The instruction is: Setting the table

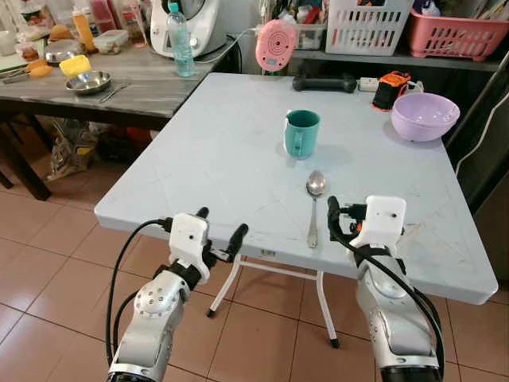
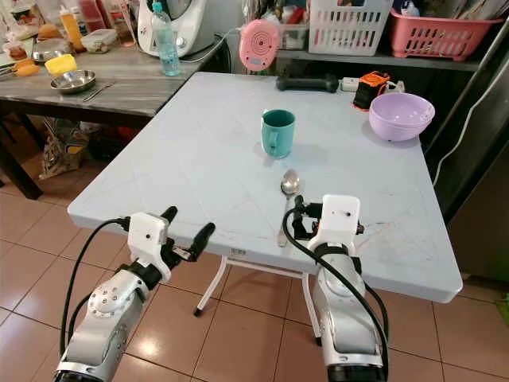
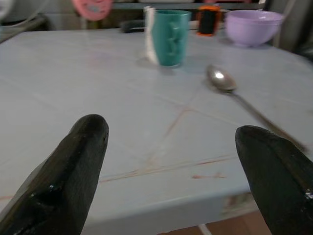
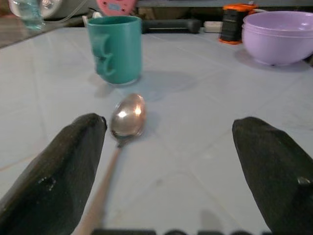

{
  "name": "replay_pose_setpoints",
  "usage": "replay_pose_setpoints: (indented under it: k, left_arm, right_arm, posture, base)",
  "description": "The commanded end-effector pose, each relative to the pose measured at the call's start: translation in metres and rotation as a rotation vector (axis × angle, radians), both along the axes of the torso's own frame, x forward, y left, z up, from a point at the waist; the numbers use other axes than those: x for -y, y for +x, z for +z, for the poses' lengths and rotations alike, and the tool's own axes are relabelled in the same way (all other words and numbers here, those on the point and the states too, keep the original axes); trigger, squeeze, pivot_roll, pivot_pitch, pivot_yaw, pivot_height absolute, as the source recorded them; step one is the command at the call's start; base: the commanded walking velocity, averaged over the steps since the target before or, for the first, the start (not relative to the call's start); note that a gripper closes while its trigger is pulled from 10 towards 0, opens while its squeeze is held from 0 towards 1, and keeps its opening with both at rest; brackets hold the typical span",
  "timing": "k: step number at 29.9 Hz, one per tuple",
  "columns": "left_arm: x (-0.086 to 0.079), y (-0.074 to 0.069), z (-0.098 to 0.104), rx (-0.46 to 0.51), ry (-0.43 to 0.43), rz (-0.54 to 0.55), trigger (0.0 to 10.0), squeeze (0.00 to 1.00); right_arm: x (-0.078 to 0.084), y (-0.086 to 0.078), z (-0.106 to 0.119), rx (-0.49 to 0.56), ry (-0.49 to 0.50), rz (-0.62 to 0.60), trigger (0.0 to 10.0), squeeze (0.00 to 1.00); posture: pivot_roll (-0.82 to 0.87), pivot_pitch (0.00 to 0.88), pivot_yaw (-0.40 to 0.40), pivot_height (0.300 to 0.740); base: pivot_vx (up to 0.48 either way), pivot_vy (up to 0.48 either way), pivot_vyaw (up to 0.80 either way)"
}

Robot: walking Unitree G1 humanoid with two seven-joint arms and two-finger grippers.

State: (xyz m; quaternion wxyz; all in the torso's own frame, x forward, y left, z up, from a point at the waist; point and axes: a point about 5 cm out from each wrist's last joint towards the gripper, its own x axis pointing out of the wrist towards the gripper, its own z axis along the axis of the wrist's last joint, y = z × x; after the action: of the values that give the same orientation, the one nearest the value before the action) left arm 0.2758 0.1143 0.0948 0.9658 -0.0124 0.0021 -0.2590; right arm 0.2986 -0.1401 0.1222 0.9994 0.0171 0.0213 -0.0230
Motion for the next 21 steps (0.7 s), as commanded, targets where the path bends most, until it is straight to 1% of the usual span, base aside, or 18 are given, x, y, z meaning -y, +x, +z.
replay_pose_setpoints:
  k: [1, 2, 4, 5, 6, 8, 11, 12, 15, 16, 21]
  left_arm:
    - [0.002, -0.001, 0.006, 0.020, 0.007, -0.056, 10.0, 0.00]
    - [0.002, -0.001, 0.006, 0.019, 0.006, -0.064, 10.0, 0.00]
    - [0.004, -0.001, 0.006, 0.014, 0.028, -0.101, 10.0, 0.00]
    - [0.004, -0.001, 0.006, 0.012, 0.033, -0.107, 10.0, 0.00]
    - [0.004, -0.001, 0.006, 0.010, 0.034, -0.110, 10.0, 0.00]
    - [0.004, -0.001, 0.006, 0.012, 0.034, -0.113, 10.0, 0.00]
    - [0.005, -0.001, 0.006, 0.014, 0.035, -0.124, 10.0, 0.00]
    - [0.005, -0.001, 0.006, 0.014, 0.035, -0.124, 10.0, 0.00]
    - [0.008, -0.003, 0.007, 0.015, 0.033, -0.144, 10.0, 0.00]
    - [0.009, -0.004, 0.007, 0.015, 0.032, -0.154, 10.0, 0.00]
    - [0.009, -0.006, 0.006, 0.011, 0.034, -0.162, 10.0, 0.00]
  right_arm:
    - [-0.009, 0.004, -0.005, -0.040, 0.011, 0.023, 10.0, 0.00]
    - [-0.010, 0.005, -0.006, -0.045, 0.005, 0.023, 10.0, 0.00]
    - [-0.019, 0.012, -0.012, -0.105, 0.059, 0.034, 10.0, 0.00]
    - [-0.022, 0.014, -0.014, -0.121, 0.063, 0.034, 10.0, 0.00]
    - [-0.022, 0.015, -0.015, -0.128, 0.060, 0.032, 10.0, 0.00]
    - [-0.032, 0.021, -0.015, -0.136, 0.069, 0.051, 10.0, 0.00]
    - [-0.038, 0.027, -0.014, -0.146, 0.067, 0.061, 10.0, 0.00]
    - [-0.038, 0.027, -0.014, -0.146, 0.067, 0.061, 10.0, 0.00]
    - [-0.040, 0.037, -0.013, -0.160, 0.070, 0.037, 10.0, 0.00]
    - [-0.037, 0.041, -0.013, -0.170, 0.094, -0.002, 10.0, 0.00]
    - [-0.034, 0.045, -0.018, -0.215, 0.156, -0.045, 10.0, 0.00]
  posture:
    - [-0.11, 0.014, 0.061, 0.740]
    - [-0.11, 0.014, 0.061, 0.740]
    - [-0.11, 0.012, 0.062, 0.740]
    - [-0.11, 0.012, 0.062, 0.740]
    - [-0.11, 0.012, 0.062, 0.740]
    - [-0.11, 0.012, 0.062, 0.740]
    - [-0.10, 0.012, 0.062, 0.740]
    - [-0.10, 0.012, 0.062, 0.740]
    - [-0.09, 0.014, 0.058, 0.740]
    - [-0.09, 0.014, 0.058, 0.740]
    - [-0.08, 0.015, 0.058, 0.740]
  base:
    - [0.000, 0.000, 0.00]
    - [0.000, 0.000, 0.00]
    - [0.000, 0.000, 0.00]
    - [0.000, 0.000, 0.00]
    - [0.000, 0.000, 0.00]
    - [0.000, 0.000, 0.00]
    - [0.000, 0.000, 0.00]
    - [0.000, 0.000, 0.00]
    - [0.000, 0.000, 0.00]
    - [0.000, 0.000, 0.00]
    - [0.000, 0.000, 0.00]
